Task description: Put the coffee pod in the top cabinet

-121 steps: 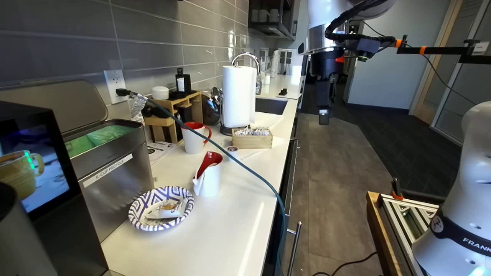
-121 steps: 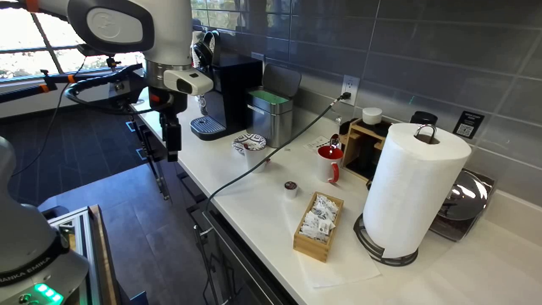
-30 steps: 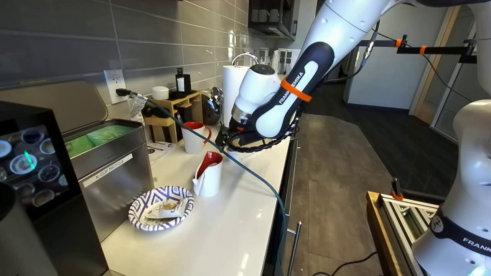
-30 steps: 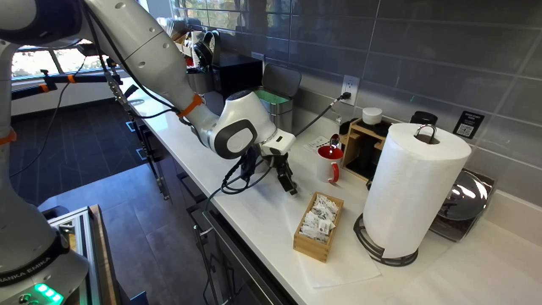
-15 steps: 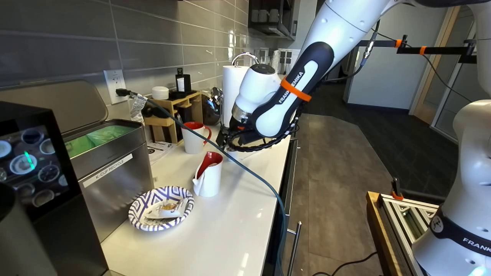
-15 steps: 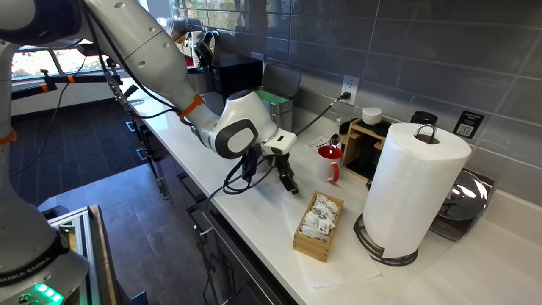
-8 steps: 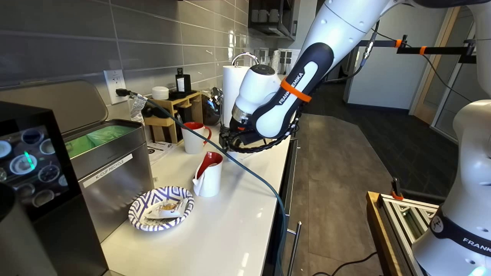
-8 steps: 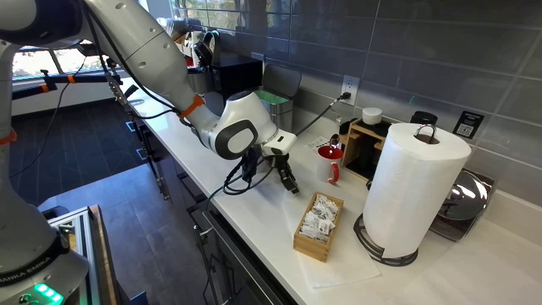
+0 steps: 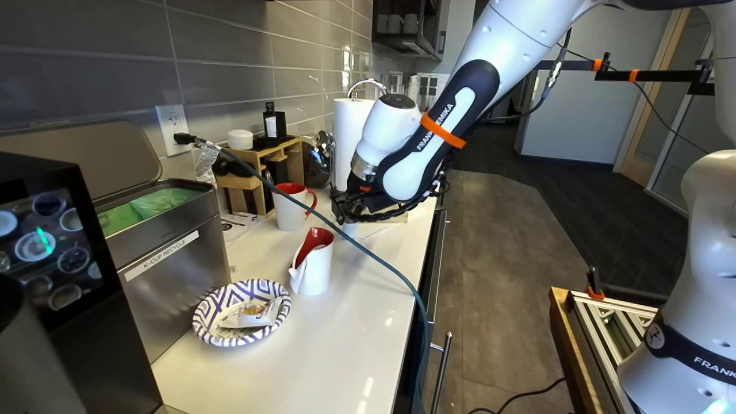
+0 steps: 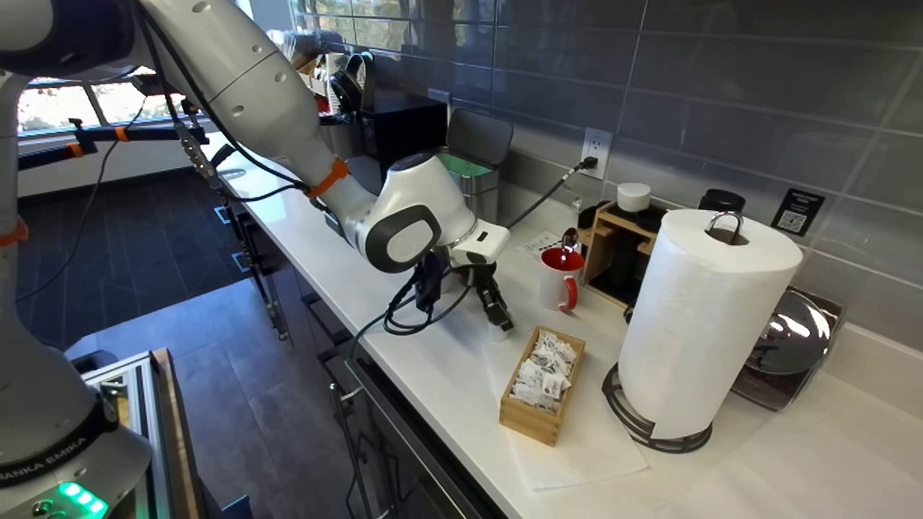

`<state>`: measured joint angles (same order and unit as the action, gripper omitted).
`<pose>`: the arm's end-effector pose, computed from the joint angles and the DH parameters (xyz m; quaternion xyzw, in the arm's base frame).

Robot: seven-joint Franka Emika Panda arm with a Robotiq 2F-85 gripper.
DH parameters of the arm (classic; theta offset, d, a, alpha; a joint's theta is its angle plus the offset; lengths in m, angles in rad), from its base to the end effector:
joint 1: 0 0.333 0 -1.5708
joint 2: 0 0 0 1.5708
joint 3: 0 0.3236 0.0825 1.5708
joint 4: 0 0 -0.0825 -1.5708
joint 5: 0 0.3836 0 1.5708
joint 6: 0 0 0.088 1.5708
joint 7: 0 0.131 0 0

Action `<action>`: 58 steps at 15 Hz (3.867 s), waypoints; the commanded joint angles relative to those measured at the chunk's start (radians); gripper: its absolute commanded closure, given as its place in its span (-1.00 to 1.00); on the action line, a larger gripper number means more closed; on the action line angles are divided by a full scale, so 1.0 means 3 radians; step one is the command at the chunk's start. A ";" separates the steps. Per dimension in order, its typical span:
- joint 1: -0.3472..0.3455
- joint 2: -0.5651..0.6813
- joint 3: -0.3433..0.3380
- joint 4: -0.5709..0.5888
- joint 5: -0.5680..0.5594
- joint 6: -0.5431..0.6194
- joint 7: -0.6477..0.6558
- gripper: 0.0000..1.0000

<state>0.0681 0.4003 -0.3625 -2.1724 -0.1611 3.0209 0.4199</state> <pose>0.5937 -0.1625 0.2533 0.9392 -0.2393 0.2337 0.0776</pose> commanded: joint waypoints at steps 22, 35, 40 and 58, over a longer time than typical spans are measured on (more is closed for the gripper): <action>-0.1469 -0.1327 0.0622 0.0496 0.3551 -0.1888 -0.3370 0.43; -0.1190 -0.1983 0.0359 -0.0026 0.4294 -0.1748 -0.4037 -0.07; -0.1113 -0.2079 0.0255 0.0083 0.4551 -0.2004 -0.4154 0.43; -0.1184 -0.2159 -0.0068 0.1041 0.6545 -0.2364 -0.4585 0.43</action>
<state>-0.2779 -0.2410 -0.3717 -1.8758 1.6867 2.3642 -0.8861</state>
